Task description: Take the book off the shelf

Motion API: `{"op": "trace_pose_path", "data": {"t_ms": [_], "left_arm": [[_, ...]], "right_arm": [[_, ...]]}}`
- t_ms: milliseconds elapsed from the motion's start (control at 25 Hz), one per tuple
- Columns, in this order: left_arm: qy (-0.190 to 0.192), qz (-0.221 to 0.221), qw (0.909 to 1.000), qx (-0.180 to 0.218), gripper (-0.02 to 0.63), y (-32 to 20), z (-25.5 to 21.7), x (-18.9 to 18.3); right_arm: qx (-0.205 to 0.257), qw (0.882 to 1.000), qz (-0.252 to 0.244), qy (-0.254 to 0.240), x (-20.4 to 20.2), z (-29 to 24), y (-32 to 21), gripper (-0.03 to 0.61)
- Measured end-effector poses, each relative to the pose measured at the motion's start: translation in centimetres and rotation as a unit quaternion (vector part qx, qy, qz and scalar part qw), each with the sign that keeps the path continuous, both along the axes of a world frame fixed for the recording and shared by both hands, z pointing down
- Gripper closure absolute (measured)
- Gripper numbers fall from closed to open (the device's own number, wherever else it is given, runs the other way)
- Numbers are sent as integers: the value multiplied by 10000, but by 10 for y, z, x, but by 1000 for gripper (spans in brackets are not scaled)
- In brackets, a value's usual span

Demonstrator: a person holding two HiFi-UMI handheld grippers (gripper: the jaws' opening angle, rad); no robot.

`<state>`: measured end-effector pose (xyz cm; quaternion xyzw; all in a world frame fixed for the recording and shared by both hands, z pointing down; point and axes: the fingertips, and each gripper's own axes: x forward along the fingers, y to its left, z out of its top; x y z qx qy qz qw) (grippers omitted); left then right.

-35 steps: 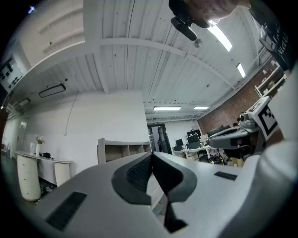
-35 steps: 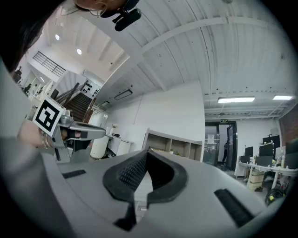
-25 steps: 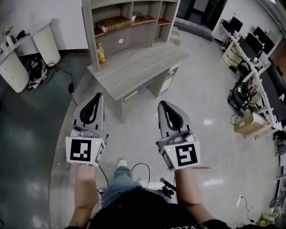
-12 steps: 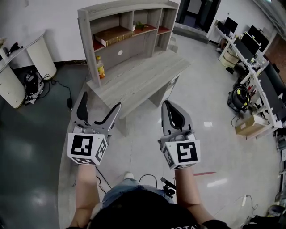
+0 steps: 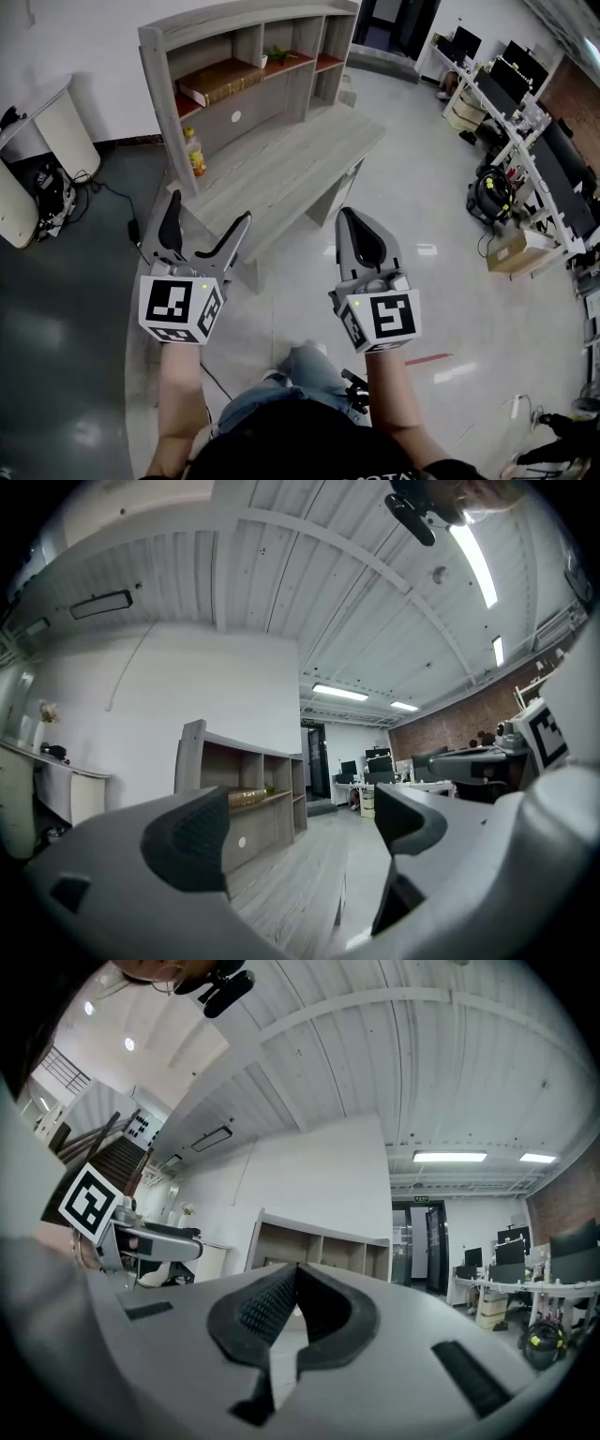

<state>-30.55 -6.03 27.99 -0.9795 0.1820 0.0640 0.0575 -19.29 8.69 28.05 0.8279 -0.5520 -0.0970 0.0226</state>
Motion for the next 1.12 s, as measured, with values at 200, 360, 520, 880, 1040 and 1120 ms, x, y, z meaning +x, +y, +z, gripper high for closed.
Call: {"op": "trace_pose_path", "data": {"t_ms": [200, 360, 520, 880, 1040, 1120], "left_arm": [[-50, -60, 10000, 8, 143, -14, 5, 19], [-63, -176, 9998, 7, 143, -28, 6, 43], [-111, -334, 9994, 37, 143, -44, 9, 78], [-323, -803, 9962, -9, 143, -79, 16, 173], [-340, -1105, 9932, -104, 143, -100, 14, 212], [-354, -1319, 9905, -163, 143, -110, 15, 229]], "right_arm": [[-8, 10000, 26, -50, 27, 5, -12, 569], [-44, 9999, -85, -69, 54, 11, -29, 569], [-45, 9994, -340, -57, 88, 15, -52, 569], [-94, 9959, -895, -64, 194, 10, -106, 569], [-51, 9931, -1164, -135, 242, 6, -130, 569], [-73, 9913, -1307, -114, 264, 5, -142, 569]]}}
